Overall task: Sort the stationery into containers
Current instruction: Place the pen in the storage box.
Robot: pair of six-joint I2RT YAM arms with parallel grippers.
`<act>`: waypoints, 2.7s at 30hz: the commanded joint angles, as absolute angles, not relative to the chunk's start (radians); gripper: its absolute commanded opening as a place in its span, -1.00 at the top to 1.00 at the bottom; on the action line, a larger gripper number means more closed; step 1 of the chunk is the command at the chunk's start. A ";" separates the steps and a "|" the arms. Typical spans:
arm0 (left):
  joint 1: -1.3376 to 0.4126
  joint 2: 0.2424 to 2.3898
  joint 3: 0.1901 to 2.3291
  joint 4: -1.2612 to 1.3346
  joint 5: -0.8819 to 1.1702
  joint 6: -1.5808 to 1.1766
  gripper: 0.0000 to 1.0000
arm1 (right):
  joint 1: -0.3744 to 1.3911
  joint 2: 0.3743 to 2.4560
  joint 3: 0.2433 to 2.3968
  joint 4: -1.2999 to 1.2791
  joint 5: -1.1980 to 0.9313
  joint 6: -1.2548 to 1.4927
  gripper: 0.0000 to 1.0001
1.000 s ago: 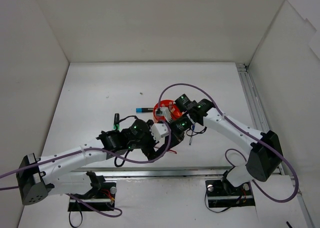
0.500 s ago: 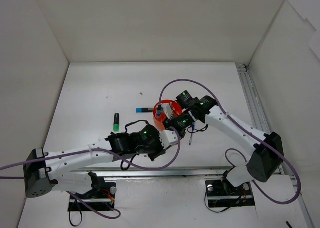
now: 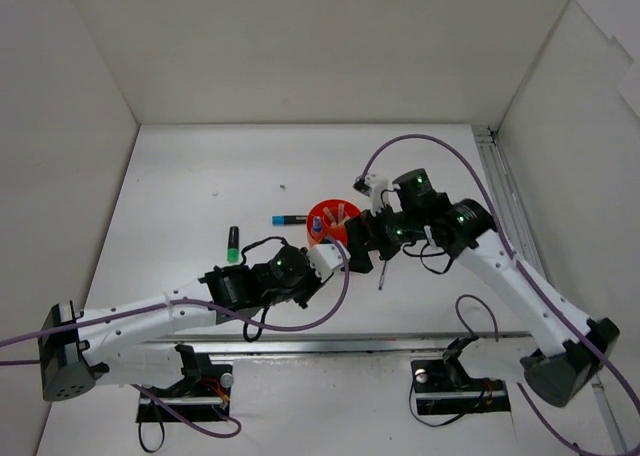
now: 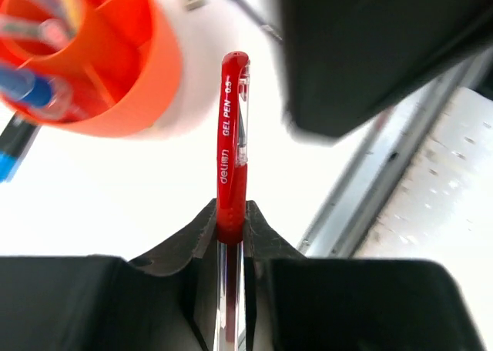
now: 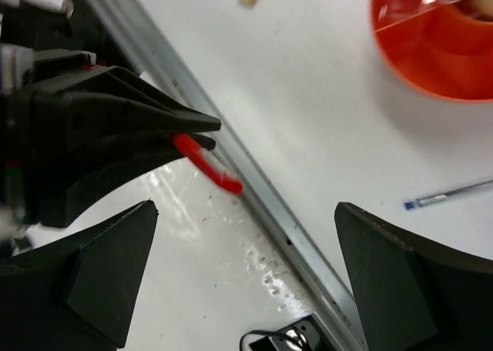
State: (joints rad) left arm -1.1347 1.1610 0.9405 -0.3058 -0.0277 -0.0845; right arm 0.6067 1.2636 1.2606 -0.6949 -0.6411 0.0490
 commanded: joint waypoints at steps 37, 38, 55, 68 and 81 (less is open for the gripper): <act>-1.078 1.114 0.913 0.045 -0.218 -0.333 1.00 | 0.847 1.011 0.710 0.469 -0.006 0.729 1.00; -1.078 1.118 0.922 0.023 -0.213 -0.336 1.00 | 0.850 1.011 0.716 0.460 -0.003 0.721 1.00; -1.054 0.984 0.885 -0.193 -0.336 -0.380 -0.99 | 0.854 0.931 0.781 0.337 0.437 0.333 1.00; -0.822 0.686 0.805 -0.440 -0.316 -0.554 -0.99 | 0.857 1.265 0.851 0.686 0.456 0.066 1.00; -0.732 0.778 0.854 -0.465 -0.265 -0.551 -0.99 | 0.856 1.298 0.851 0.707 0.477 0.057 1.00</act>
